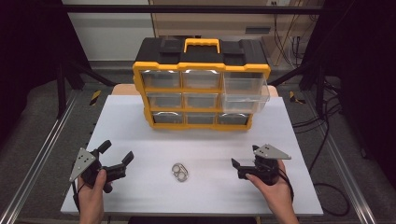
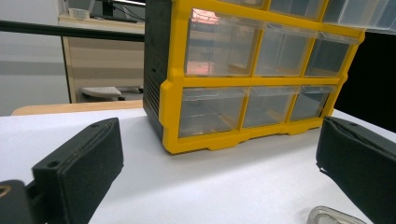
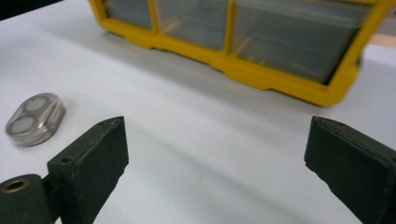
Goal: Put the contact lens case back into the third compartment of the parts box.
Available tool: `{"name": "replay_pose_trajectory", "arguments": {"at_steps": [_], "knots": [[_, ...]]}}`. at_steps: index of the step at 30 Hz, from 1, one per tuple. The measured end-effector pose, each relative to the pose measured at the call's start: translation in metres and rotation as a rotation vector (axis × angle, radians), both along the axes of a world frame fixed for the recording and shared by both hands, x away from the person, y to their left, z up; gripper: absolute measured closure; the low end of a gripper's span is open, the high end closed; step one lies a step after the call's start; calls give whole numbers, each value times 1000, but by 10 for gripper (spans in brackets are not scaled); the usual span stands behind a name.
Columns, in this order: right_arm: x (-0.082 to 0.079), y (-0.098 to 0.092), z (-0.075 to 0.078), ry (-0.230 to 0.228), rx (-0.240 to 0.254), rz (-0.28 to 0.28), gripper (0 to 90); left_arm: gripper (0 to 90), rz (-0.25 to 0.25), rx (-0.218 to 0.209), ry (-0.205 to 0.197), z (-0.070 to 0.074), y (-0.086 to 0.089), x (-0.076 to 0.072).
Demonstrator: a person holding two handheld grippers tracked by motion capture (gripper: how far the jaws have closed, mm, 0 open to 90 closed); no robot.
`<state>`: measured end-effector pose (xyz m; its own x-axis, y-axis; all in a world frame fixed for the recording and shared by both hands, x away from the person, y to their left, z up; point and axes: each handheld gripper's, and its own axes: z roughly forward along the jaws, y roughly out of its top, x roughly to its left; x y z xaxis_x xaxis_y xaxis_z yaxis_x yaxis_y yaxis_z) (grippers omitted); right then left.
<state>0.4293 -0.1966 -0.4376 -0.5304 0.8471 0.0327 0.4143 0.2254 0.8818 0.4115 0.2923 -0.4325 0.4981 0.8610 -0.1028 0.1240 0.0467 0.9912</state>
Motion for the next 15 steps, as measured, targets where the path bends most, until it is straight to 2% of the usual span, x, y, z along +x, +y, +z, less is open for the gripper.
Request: {"name": "replay_pose_trajectory", "arguments": {"at_steps": [3,5,7,9,10,15], "knots": [[-1,16,-1,39,-33,36,69,5,-1,3,-5,1,-1,0],[-2,20,-1,48,-30,50,69,5,-2,8,-7,1,-2,0],[-2,34,1,70,-24,85,75,5,-3,15,-7,2,-2,0],[-2,40,1,85,-25,91,77,5,-4,21,-6,1,-3,0],[-1,51,0,105,-39,126,77,5,1,28,-8,1,-3,0],[0,74,0,139,-65,191,75,5,-5,35,-8,1,-4,-1]]}}
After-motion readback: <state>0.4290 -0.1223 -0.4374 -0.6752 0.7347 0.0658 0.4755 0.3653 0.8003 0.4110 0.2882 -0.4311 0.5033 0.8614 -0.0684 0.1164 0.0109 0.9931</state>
